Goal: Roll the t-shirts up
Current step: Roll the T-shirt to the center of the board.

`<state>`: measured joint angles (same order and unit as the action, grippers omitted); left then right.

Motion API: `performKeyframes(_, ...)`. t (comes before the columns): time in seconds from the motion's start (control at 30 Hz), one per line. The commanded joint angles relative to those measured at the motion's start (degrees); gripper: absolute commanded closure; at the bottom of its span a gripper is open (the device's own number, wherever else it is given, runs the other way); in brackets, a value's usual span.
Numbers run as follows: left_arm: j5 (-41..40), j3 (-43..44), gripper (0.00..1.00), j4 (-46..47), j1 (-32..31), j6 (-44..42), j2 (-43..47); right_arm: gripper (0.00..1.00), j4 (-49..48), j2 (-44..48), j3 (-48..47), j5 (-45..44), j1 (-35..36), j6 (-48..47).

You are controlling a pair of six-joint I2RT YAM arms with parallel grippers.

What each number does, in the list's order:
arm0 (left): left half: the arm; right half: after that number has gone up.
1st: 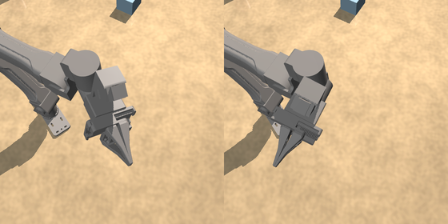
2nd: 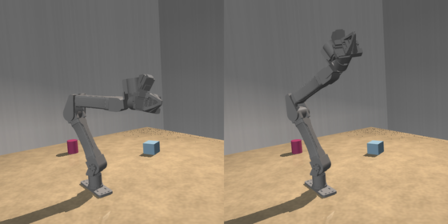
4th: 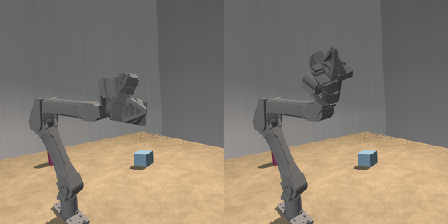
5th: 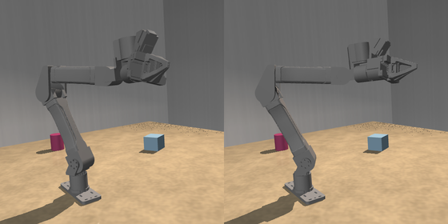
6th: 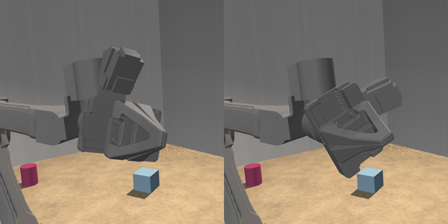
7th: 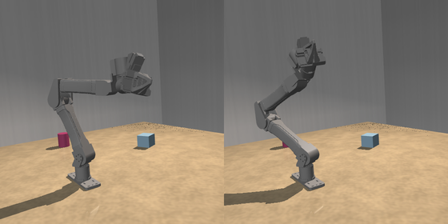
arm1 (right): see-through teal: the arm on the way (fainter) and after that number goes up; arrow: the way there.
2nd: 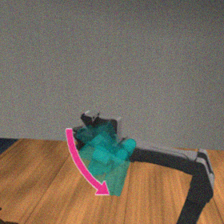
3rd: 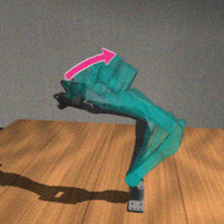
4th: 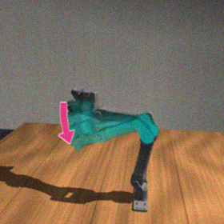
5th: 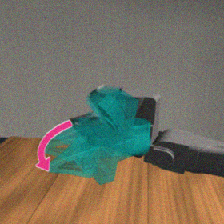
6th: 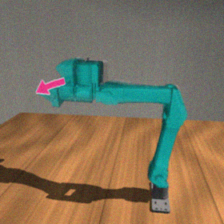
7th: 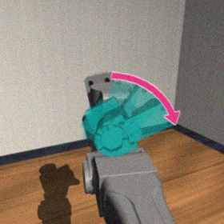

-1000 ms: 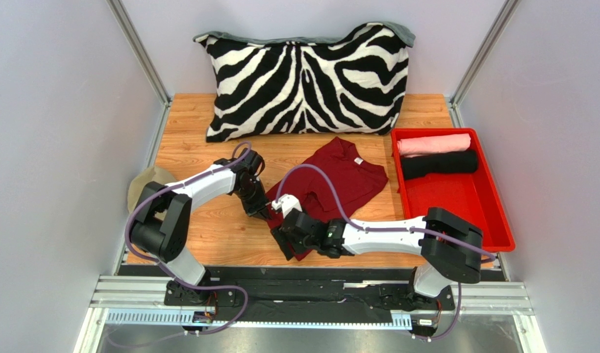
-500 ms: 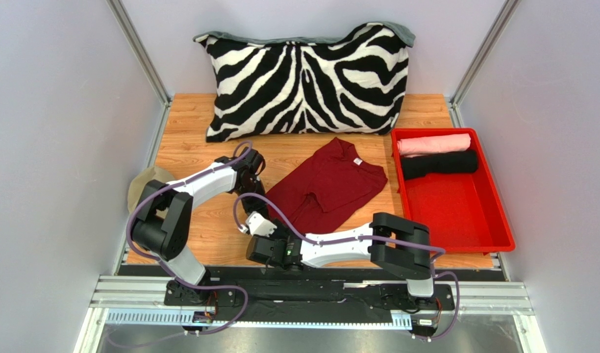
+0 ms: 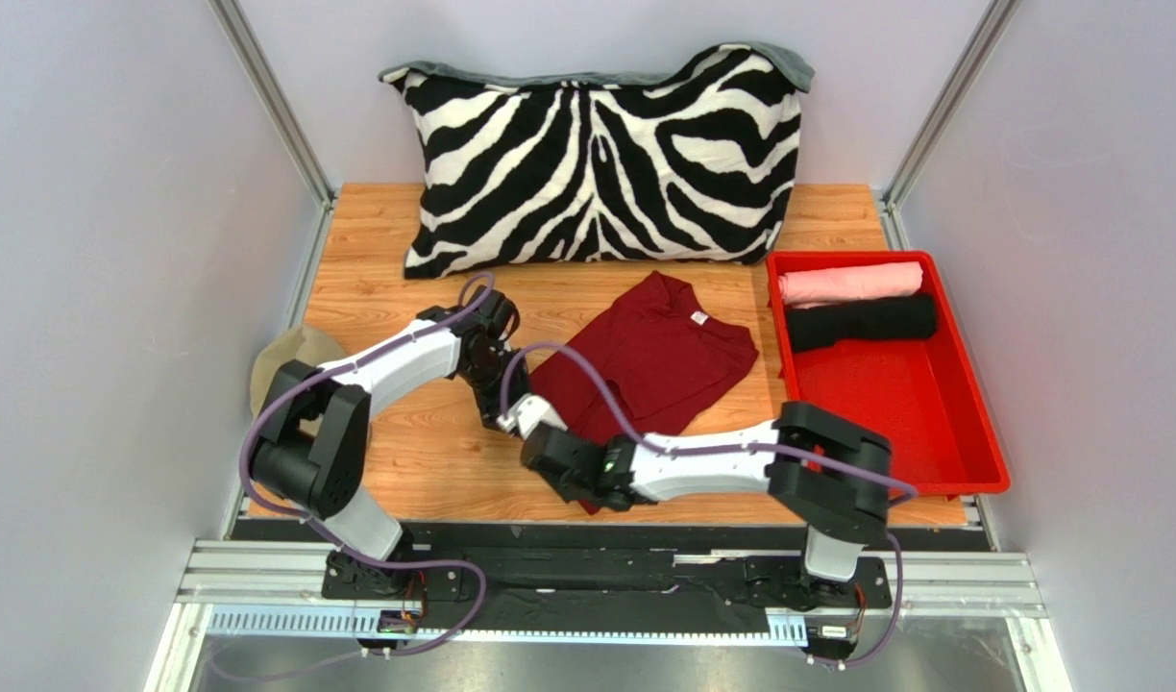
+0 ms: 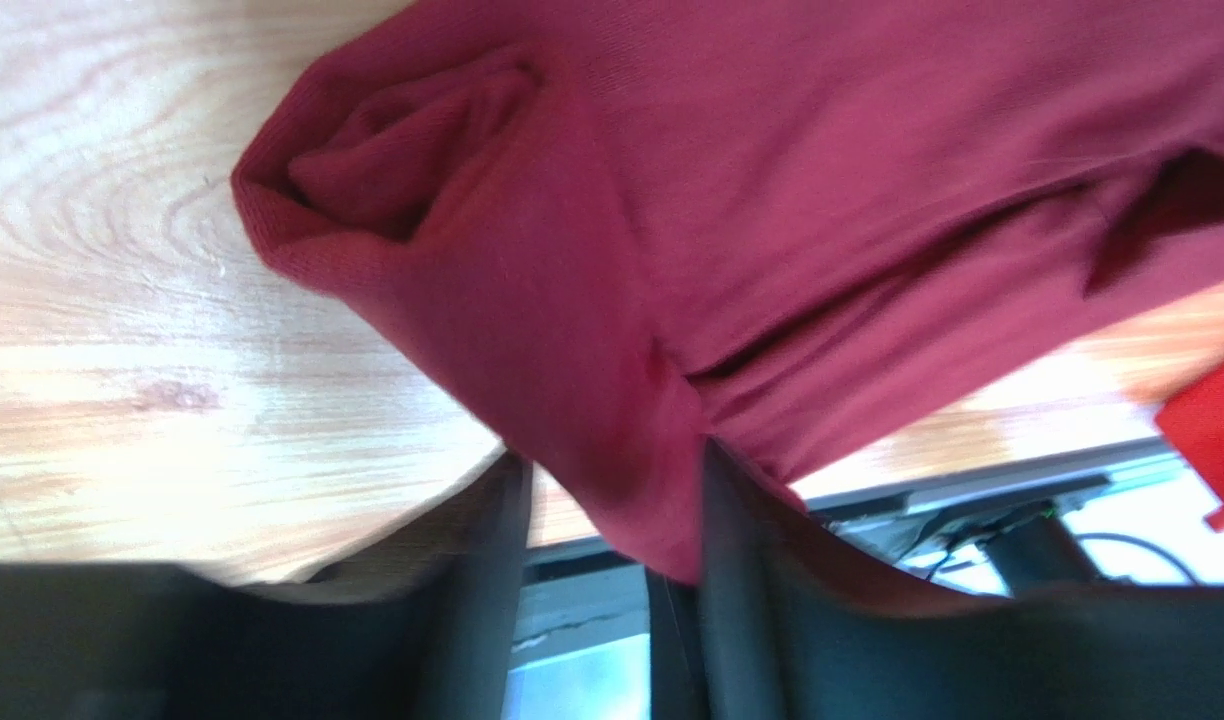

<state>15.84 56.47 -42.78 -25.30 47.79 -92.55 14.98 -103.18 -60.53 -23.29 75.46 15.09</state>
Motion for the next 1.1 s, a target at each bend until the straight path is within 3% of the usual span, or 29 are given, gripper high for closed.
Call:
performKeyframes(0.0, 0.34, 1.8, 0.43, 3.05, 0.25, -1.47, 6.06, 0.81, -12.92, 6.57, 8.14, 24.92, -8.3, 7.13)
performKeyframes(0.2, 1.56, -3.01, 0.41, 10.76, 0.34, -1.74, 12.83, 0.8, -26.38, 5.62, 15.87, 47.08, -20.34, 17.49)
performKeyframes(0.4, 5.17, -14.34, 0.57, 23.78, 0.25, 2.74, 17.32, 0.8, -40.44, -1.32, 19.4, 61.16, -27.91, 27.52)
performKeyframes(0.47, 6.66, -17.86, 0.58, 29.3, 0.25, 4.76, 17.32, 0.8, -43.71, -3.51, 20.71, 63.62, -29.48, 31.04)
performKeyframes(0.6, 7.28, -20.78, 0.6, 37.67, 0.25, 7.75, 14.52, 0.81, -48.19, -6.24, 21.77, 65.39, -30.9, 34.21)
performKeyframes(0.8, 7.8, -20.78, 0.62, 41.99, 0.25, 9.07, 9.16, 0.78, -49.09, -6.34, 23.0, 65.57, -31.87, 35.71)
performKeyframes(0.97, 5.0, -17.37, 0.62, 32.89, 0.25, 8.55, 5.9, 0.55, -44.53, -3.35, 22.83, 63.64, -32.13, 33.96)
performKeyframes(1.07, 3.94, -16.48, 0.62, 29.62, 0.25, 8.81, 4.66, 0.49, -38.03, 0.86, 22.13, 61.44, -32.22, 30.79)
